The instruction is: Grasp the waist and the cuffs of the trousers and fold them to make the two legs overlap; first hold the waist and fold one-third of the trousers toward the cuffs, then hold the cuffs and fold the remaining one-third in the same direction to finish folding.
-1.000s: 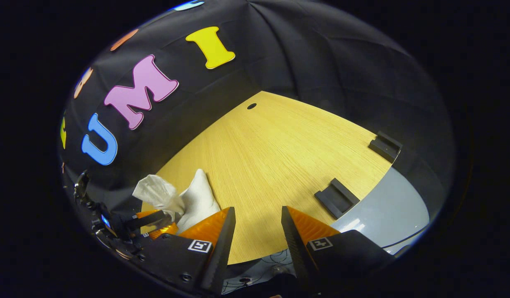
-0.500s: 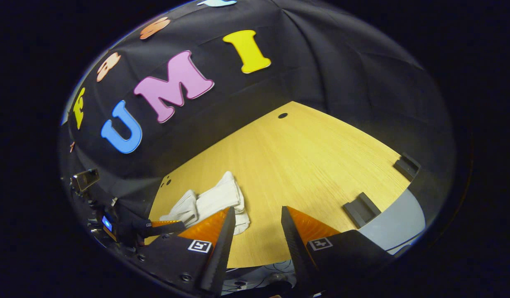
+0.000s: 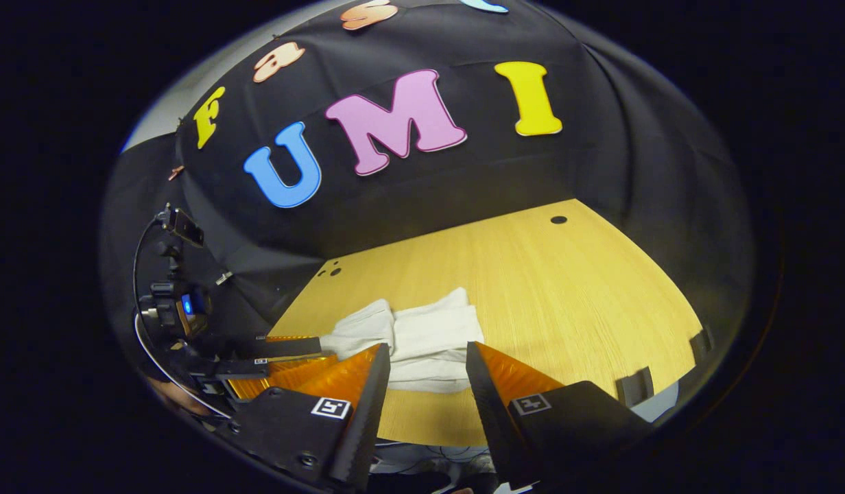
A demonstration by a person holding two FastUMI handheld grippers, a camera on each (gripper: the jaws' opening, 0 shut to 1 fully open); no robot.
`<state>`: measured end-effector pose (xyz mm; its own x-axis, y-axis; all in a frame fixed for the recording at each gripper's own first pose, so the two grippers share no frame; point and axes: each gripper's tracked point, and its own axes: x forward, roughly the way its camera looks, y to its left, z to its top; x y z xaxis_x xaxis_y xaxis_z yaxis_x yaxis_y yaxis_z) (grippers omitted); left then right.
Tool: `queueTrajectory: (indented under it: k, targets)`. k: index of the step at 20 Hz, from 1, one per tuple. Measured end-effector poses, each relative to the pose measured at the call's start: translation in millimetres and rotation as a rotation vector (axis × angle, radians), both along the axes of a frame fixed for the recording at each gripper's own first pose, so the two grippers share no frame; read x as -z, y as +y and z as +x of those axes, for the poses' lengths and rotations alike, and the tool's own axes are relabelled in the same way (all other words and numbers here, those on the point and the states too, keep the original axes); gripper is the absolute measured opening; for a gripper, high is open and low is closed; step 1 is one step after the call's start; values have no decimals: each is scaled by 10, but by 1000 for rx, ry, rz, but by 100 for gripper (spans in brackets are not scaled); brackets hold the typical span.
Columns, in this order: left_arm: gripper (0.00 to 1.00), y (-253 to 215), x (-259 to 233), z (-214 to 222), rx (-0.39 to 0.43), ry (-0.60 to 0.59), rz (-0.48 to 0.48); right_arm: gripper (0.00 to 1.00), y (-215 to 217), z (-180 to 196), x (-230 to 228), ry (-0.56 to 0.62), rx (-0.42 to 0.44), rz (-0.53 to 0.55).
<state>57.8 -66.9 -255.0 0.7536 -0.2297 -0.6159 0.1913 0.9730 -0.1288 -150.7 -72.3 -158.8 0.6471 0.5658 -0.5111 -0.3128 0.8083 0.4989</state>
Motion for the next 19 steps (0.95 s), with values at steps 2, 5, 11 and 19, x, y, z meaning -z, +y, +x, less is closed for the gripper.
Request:
queueTrajectory:
  k: [2,5,11,19]
  targets:
    - [93,167,-131,-25,-74,-24,-9,70,60,59,-62,-37,-16,-7]
    - [93,368,-309,-110,-187,-51,-20,71,142,94,-173,-97,-79,-30]
    - [94,671,-540,-393,-378,-77,11,72,330,154,-324,-172,-204,-25]
    - [94,704,-501,-871,-450,-64,-6,95,545,22,-412,-168,-258,-3]
